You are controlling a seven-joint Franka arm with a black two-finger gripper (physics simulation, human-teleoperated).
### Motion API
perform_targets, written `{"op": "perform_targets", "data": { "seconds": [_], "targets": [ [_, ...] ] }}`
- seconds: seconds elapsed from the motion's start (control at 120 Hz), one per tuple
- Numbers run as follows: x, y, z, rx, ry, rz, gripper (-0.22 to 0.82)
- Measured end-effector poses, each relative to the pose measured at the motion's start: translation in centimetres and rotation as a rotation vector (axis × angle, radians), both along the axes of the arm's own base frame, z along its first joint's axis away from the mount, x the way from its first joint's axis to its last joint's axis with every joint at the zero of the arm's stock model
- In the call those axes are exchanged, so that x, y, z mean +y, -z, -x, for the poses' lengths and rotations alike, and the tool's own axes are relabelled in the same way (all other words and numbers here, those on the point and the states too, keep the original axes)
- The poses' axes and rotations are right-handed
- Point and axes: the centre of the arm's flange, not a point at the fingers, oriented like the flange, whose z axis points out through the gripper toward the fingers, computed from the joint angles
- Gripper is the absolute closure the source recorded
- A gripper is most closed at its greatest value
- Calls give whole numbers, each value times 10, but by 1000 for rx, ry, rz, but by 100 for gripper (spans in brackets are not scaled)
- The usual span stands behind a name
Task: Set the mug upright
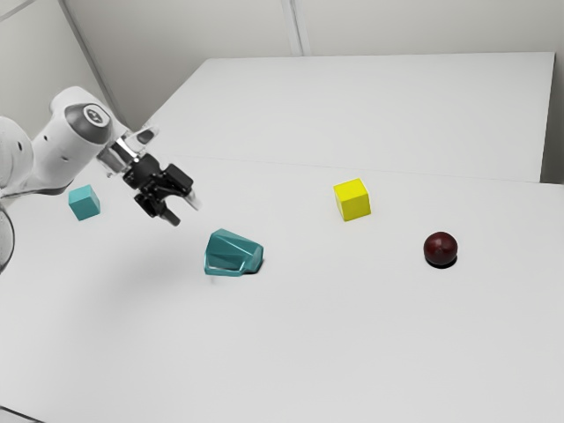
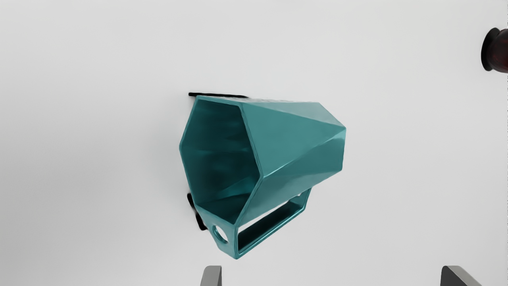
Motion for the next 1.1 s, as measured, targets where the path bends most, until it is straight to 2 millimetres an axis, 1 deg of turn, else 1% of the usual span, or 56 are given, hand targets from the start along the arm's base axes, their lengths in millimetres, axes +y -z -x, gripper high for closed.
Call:
{"op": "perform_targets", "data": {
  "seconds": [0.142, 0.2, 0.25, 0.317, 0.383, 0.5, 0.575, 0.708, 0.742, 0.85, 0.917, 1.0, 1.1],
  "targets": [
    [-7, 19, -8, -46, 8, 50, 0],
    [-9, 33, -10, -53, 3, 79, 0],
    [-6, 46, -6, -54, -14, 111, 0],
    [-3, 59, -4, -61, -25, 138, 0],
    [-6, 77, 1, -54, -38, 176, 0],
    [-12, 97, 11, -54, -67, 247, 0],
    [-17, 101, 13, -64, -75, 280, 0],
    [-24, 101, 13, -91, -71, 329, 0],
    [-26, 100, 12, -96, -66, 338, 5],
    [-28, 99, 11, -116, -50, 350, 35],
    [-28, 98, 10, -129, -42, 351, 50],
    [-28, 96, 9, -144, -32, 351, 61],
    [-28, 94, 9, -160, -20, 350, 69]
  ]
}}
